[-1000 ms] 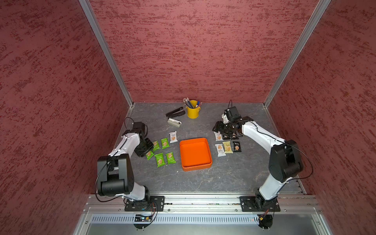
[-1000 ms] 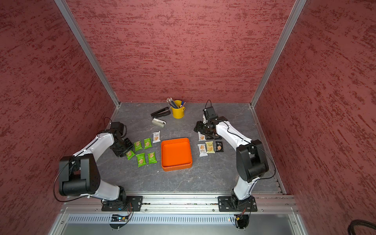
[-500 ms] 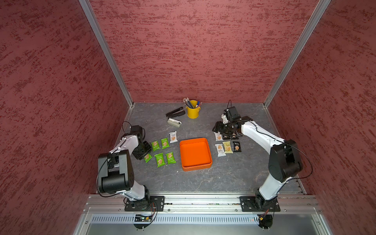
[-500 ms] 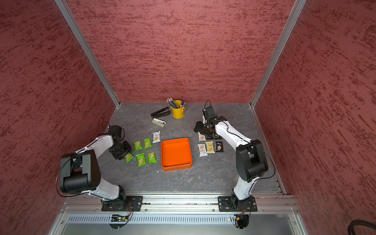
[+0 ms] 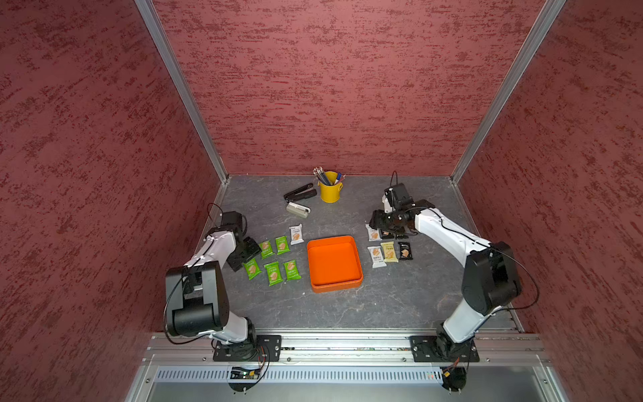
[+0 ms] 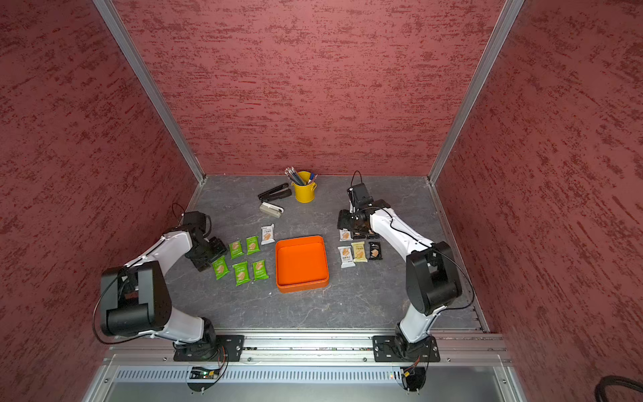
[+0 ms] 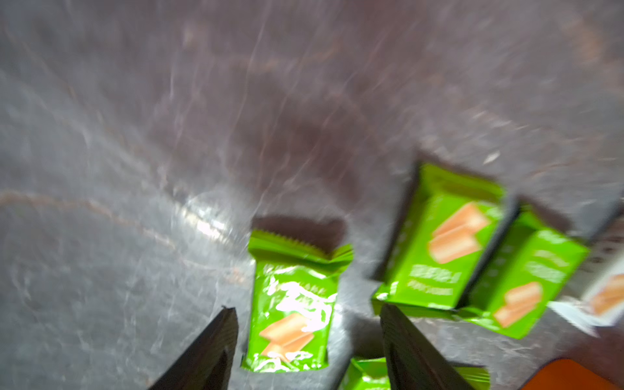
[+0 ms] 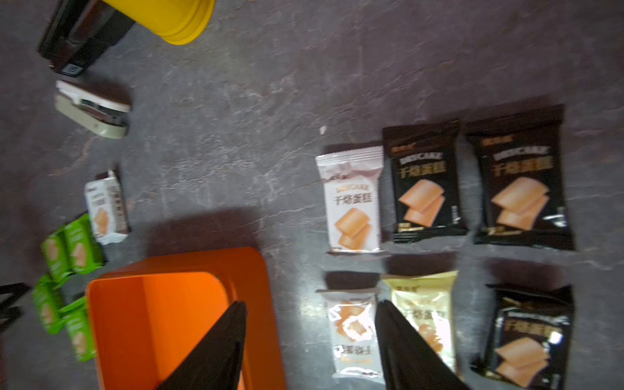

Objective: Take the cookies out of the storage box
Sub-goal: Place the cookie at the center of the board, then reset both arms

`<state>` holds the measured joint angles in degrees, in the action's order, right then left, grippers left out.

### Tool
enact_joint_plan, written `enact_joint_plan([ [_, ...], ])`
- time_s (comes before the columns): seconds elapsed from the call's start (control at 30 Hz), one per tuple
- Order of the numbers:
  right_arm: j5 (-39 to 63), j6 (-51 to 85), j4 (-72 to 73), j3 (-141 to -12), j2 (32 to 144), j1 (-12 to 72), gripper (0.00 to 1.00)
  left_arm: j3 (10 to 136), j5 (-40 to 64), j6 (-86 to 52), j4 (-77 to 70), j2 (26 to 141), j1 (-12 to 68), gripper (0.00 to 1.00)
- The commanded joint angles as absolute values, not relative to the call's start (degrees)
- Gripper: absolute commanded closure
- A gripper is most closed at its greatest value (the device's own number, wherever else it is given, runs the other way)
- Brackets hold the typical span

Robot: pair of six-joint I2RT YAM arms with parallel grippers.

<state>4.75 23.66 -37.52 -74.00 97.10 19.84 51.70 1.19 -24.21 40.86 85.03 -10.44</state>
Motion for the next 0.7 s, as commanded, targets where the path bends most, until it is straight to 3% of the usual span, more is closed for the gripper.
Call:
enact_joint_plan([
  [0.0, -6.2, 16.9, -32.2, -69.1, 93.5, 17.0, 0.35, 53.0, -1.3, -16.6, 29.5, 83.5, -8.1, 0.27],
  [0.2, -15.7, 7.8, -9.3, -54.2, 86.4, 11.6, 0.34, 46.4, 2.3, -7.6, 4.1, 84.8, -7.0, 0.27],
  [0.37, -12.9, 1.9, 10.1, -44.9, 86.5, 7.2, 0.35, 35.0, 3.1, -0.9, -22.7, 85.6, -5.0, 0.19],
  [0.47, -14.0, -3.0, 19.7, -40.8, 87.9, 7.1, 0.35, 35.9, 4.1, -0.2, -22.6, 86.8, -4.2, 0.18],
  [0.6, -11.5, -3.9, 35.9, -31.8, 88.2, 6.2, 0.32, 32.1, 4.2, 0.7, -32.7, 87.4, -2.7, 0.17],
  [0.67, -9.4, -2.6, 39.9, -28.7, 87.1, 4.9, 0.31, 27.4, 0.5, 1.8, -40.0, 86.2, -0.6, 0.03],
])
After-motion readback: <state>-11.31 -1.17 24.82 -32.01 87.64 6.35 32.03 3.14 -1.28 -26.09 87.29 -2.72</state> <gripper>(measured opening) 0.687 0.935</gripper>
